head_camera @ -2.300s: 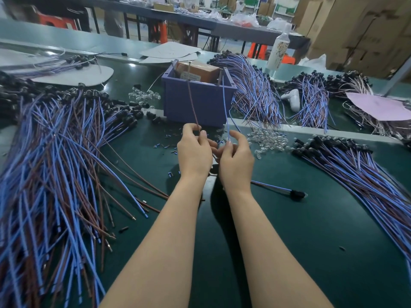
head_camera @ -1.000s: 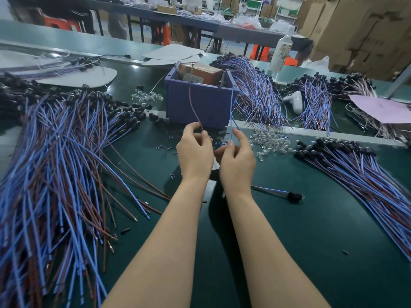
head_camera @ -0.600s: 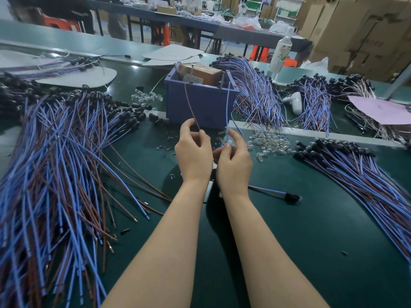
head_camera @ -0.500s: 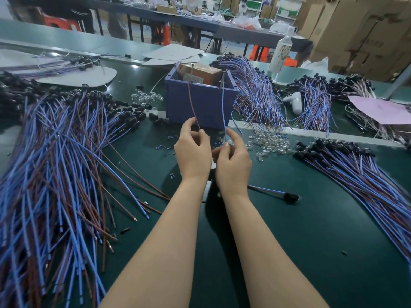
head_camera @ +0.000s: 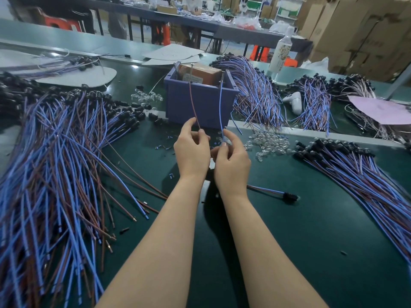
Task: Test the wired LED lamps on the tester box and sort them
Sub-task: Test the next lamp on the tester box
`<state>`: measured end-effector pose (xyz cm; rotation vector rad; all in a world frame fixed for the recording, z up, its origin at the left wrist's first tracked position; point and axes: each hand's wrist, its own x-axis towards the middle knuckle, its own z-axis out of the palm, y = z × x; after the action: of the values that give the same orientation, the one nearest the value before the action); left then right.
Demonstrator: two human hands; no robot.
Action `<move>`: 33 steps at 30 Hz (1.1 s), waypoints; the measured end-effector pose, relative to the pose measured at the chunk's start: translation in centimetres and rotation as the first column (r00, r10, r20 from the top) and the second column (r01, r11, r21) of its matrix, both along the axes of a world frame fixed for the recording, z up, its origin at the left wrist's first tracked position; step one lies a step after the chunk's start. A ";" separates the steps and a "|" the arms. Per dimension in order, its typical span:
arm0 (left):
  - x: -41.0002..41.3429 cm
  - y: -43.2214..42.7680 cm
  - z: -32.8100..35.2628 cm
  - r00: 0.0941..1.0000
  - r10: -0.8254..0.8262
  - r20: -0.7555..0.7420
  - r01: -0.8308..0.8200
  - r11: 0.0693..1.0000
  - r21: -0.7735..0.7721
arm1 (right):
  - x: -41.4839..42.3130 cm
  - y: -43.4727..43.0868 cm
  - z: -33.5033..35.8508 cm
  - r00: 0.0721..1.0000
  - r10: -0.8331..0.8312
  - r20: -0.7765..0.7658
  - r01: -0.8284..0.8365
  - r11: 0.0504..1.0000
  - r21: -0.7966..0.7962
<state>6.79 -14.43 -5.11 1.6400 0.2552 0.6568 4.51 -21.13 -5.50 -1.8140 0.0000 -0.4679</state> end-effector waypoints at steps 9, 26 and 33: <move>0.0 -0.1 -0.1 1.000 0.003 0.003 -0.002 0.999 -0.047 | 0.1 0.0 -0.1 1.000 0.003 0.002 -0.003 1.000 0.006; 0.4 -0.2 0.1 0.999 0.024 0.029 -0.022 0.996 -0.082 | 0.1 0.2 0.0 1.000 0.000 0.009 0.000 1.000 -0.001; 0.8 -0.1 0.0 1.000 0.008 0.027 -0.006 0.999 -0.051 | 0.0 0.3 0.3 1.000 0.003 -0.003 -0.003 1.000 -0.004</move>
<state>7.57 -14.58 -5.13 1.5813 0.2557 0.6727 4.48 -20.84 -5.23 -1.8182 -0.0013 -0.4637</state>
